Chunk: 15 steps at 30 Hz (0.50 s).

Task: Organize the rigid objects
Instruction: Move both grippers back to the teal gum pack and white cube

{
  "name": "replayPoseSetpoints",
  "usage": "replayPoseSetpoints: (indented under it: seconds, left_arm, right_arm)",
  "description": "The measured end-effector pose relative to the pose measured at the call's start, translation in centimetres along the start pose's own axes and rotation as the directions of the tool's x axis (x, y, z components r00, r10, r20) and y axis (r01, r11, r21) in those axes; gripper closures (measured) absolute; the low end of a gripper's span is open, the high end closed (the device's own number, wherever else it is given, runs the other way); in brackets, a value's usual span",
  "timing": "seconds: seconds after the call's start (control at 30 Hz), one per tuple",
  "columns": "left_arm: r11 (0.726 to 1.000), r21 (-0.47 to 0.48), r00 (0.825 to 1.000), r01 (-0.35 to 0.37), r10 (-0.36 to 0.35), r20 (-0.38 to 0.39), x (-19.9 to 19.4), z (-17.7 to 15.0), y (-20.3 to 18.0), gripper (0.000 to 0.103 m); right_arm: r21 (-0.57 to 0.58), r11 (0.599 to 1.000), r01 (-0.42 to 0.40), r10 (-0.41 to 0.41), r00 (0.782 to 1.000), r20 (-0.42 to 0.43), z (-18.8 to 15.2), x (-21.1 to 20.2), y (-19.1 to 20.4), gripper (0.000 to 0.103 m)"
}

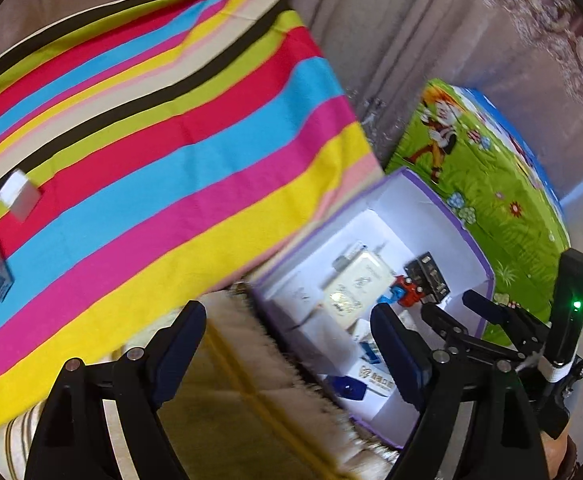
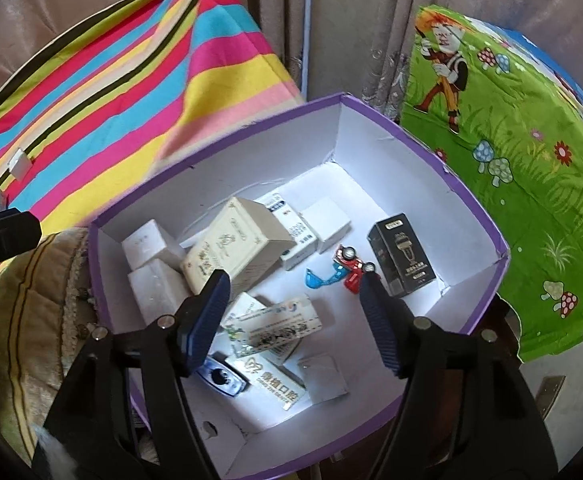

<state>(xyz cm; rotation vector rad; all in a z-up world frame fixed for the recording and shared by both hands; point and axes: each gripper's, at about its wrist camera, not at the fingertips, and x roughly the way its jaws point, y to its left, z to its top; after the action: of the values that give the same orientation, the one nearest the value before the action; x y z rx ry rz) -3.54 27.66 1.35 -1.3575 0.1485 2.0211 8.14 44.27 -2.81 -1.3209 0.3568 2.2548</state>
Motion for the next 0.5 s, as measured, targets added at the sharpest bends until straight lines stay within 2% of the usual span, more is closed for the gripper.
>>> replayPoseSetpoints:
  seconds: [0.33,0.5]
  left_arm:
    - [0.992,-0.111,0.996,-0.061,0.068,0.062,-2.9,-0.8,6.9,0.018]
    - [0.984,-0.151,0.992,-0.097,0.107,0.060,-4.1,-1.7,11.0,0.018]
  right_arm:
    - [-0.071,0.995,-0.065,0.067,0.998,0.014,0.7,-1.3,4.3,0.031]
    - [-0.118,0.987,-0.107,0.111,0.994,0.024,1.2,-2.1,6.8,0.031]
